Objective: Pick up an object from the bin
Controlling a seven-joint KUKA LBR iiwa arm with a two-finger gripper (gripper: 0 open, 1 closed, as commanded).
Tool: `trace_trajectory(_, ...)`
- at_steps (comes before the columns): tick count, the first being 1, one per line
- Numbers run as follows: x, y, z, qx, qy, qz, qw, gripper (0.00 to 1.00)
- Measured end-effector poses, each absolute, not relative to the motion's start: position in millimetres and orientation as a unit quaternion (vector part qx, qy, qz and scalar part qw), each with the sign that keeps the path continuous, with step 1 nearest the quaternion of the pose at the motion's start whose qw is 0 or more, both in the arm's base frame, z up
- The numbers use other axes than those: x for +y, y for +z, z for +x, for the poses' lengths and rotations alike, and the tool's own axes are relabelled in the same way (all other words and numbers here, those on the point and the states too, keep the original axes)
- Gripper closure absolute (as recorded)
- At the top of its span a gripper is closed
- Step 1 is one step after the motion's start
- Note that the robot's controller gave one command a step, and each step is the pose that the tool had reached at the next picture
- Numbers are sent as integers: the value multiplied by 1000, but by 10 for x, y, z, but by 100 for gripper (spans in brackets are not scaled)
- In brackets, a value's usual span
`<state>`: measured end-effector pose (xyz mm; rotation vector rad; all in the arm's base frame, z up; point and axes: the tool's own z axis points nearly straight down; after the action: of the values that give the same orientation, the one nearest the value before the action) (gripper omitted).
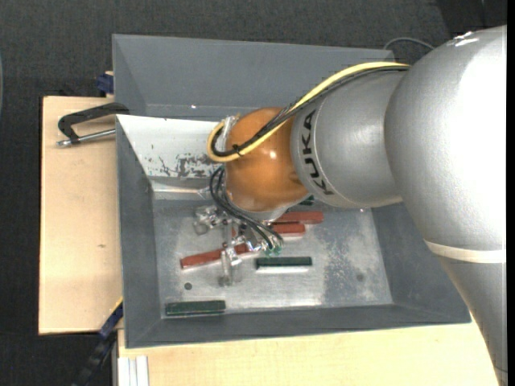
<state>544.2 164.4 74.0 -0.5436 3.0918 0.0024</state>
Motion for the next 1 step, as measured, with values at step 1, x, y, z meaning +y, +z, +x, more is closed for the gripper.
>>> trace_trajectory(1, 1673, 707, 5292, 986, 1, -168, 0, 100)
